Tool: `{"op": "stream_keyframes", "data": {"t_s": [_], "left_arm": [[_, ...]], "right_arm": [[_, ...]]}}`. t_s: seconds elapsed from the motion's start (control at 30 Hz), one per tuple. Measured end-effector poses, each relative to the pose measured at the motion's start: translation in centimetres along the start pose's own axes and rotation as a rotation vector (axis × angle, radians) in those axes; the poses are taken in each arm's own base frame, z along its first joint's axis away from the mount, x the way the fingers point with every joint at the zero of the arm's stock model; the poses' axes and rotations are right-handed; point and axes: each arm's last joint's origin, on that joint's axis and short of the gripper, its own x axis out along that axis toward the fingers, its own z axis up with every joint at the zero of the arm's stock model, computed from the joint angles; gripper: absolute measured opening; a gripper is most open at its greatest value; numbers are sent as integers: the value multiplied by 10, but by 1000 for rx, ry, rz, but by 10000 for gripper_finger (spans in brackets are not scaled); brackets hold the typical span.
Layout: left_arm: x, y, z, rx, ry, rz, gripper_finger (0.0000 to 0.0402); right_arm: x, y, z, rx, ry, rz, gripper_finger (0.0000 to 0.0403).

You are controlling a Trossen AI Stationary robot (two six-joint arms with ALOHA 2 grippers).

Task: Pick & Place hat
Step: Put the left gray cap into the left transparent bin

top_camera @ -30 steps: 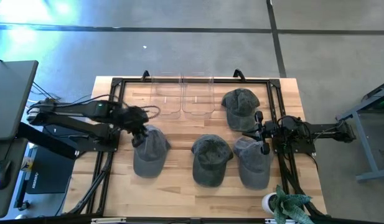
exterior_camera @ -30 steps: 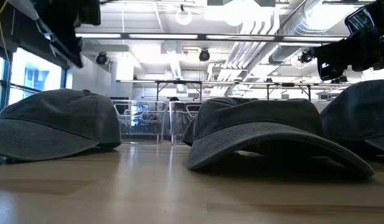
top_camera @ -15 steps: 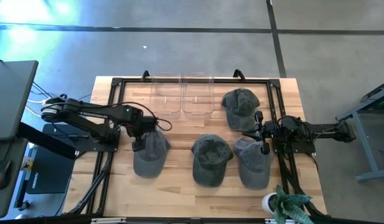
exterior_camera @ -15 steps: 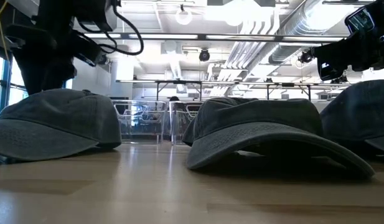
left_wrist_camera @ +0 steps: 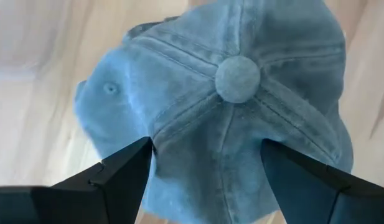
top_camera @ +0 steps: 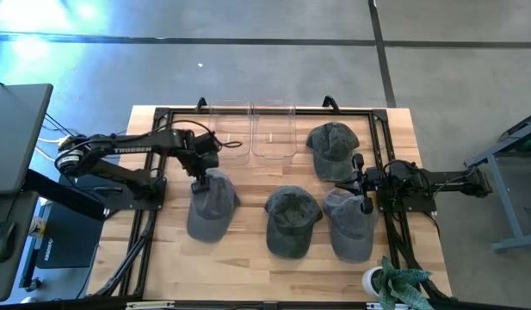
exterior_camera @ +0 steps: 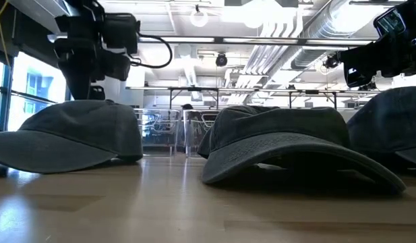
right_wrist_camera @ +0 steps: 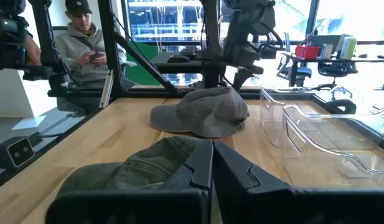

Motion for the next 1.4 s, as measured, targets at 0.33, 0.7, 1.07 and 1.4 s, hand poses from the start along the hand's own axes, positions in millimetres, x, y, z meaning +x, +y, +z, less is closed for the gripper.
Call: {"op": "stream_keyframes", "data": {"t_s": [0.33,0.7,1.07,1.4], "left_arm": [[7,-13,4,115,-66,-309,238],[25,-51,14,353,-130,-315,69],[41,-54,20,318,-76,-375,201],[85,-61,27,355,16,-491,214]], "right_arm": [[0,0,0,0,0,0,7],[0,0,0,0,0,0,8],[0,0,0,0,-3,0,5],[0,0,0,0,-5,0,3]]}}
